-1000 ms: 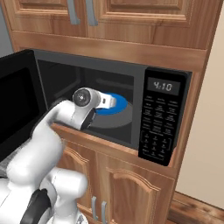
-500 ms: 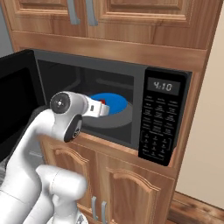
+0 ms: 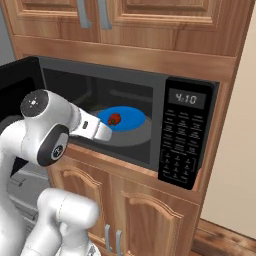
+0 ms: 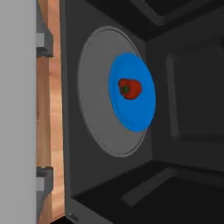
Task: Pick the bell pepper from the counter and place it in the microwave.
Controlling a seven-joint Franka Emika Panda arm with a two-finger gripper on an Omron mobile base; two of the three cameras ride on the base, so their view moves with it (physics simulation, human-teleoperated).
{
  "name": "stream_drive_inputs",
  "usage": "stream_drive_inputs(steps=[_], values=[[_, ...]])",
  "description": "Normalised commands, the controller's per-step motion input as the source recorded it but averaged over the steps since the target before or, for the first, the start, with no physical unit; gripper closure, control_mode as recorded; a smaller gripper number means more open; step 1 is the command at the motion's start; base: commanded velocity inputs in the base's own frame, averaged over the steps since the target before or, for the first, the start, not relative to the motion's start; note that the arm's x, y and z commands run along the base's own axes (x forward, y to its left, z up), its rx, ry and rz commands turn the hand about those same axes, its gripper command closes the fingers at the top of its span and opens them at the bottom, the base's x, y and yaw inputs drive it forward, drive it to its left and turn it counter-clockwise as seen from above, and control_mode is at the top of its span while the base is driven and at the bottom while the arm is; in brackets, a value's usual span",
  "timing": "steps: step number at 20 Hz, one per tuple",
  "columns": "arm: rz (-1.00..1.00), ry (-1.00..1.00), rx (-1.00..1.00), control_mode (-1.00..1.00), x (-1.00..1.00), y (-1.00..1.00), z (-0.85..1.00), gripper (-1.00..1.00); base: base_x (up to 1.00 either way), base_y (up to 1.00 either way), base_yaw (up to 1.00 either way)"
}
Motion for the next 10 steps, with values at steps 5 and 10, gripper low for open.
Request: stream_drive_inputs(steps=[5, 10], values=[[-0.06, 0.10, 0.00, -1.00, -1.00, 0.21, 0.04, -1.00, 0.00, 0.00, 0.00], [-0.01, -0.11, 0.00, -1.00, -1.00, 0.27, -0.28, -1.00, 0.00, 0.00, 0.00]])
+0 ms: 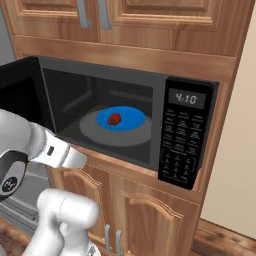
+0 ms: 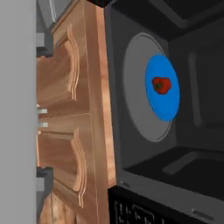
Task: Pick the bell pepper from the counter and place it in the microwave.
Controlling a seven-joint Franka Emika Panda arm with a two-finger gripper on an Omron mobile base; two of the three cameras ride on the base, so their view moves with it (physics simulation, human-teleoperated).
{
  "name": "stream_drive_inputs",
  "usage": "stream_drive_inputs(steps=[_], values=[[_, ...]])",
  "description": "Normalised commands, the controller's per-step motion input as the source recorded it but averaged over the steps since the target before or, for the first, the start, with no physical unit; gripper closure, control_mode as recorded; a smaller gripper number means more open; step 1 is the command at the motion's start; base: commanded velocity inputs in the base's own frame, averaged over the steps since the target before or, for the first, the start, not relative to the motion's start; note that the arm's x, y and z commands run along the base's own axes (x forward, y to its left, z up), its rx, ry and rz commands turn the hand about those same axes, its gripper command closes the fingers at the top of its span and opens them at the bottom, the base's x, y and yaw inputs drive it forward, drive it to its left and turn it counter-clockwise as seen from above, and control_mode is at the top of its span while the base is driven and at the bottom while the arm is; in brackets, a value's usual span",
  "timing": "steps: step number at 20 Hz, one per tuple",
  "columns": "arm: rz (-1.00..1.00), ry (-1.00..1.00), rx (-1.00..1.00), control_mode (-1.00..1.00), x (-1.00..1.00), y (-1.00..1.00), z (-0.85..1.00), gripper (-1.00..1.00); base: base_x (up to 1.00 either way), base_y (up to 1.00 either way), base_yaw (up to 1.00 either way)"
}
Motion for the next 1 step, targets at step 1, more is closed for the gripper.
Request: stream_drive_inputs(steps=[1], values=[[0.00, -0.17, 0.00, -1.00, -1.00, 0.28, -0.34, -1.00, 0.00, 0.00, 0.00]])
